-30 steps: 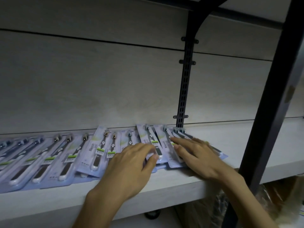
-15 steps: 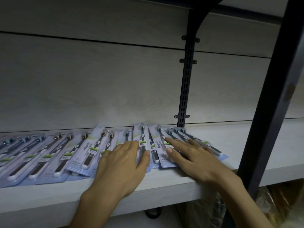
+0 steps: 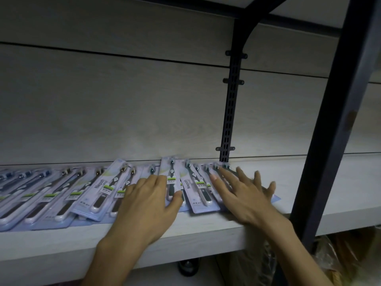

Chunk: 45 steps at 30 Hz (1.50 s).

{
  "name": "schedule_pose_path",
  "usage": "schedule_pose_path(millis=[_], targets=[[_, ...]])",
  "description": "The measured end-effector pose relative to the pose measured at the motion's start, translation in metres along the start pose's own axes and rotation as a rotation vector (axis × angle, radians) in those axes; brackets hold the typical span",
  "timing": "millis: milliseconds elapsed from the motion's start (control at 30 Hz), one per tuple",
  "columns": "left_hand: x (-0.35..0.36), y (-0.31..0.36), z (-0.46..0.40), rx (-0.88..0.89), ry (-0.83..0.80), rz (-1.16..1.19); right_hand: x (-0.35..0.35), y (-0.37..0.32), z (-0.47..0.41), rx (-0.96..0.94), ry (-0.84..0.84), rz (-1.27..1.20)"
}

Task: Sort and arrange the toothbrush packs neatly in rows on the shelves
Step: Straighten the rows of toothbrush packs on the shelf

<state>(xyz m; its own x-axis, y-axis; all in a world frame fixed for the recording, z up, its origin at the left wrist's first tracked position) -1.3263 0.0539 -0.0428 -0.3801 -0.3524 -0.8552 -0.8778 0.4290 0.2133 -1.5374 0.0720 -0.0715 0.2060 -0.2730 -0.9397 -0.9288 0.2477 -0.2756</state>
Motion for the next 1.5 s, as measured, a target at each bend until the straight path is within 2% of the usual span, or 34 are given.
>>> schedule_pose_path(millis=[133,267,400,600,833,933,1067,1133,1233,1400,1500], targets=[[0.006,0.004,0.002,0.073,-0.053,0.086,0.01,0.002,-0.002,0.031,-0.109,0.064],[0.016,0.002,0.004,0.06,-0.168,0.219,0.0,-0.004,0.006,-0.031,-0.024,0.077],[0.012,0.006,0.005,0.092,-0.149,0.201,-0.007,-0.01,0.011,-0.078,0.034,0.047],[0.018,0.005,0.002,0.126,-0.154,0.162,0.008,-0.016,0.012,-0.117,-0.165,-0.055],[0.028,0.005,0.005,0.133,-0.266,0.243,0.011,-0.021,0.011,-0.197,-0.19,-0.05],[0.02,0.006,0.006,0.117,-0.221,0.211,0.012,-0.025,0.011,-0.241,-0.206,-0.055],[0.003,0.007,0.004,0.088,-0.074,0.129,0.014,-0.032,0.014,-0.322,-0.227,-0.062],[0.005,0.005,0.003,0.07,-0.079,0.109,0.014,-0.033,0.014,-0.328,-0.233,-0.088],[0.016,0.002,0.005,0.06,-0.159,0.138,0.01,-0.032,0.013,-0.315,-0.192,-0.147],[0.023,0.015,0.008,0.192,-0.272,0.186,-0.001,-0.022,0.007,-0.282,0.043,-0.174],[0.023,0.014,0.008,0.178,-0.273,0.188,0.0,-0.017,0.005,-0.221,0.045,-0.122]])
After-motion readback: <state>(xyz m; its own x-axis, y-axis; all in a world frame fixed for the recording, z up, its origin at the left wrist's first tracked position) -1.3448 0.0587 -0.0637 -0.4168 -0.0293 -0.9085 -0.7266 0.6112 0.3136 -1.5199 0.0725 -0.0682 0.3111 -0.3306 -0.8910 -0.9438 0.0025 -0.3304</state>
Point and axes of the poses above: each hand's wrist, its own z-axis away from the middle knuckle, its own x-axis out of the palm, y = z × x, the point moved 9 cm from there along -z, towards the middle knuckle, and after that the axes turned 2 degrees about y, right-handed, at the moved point
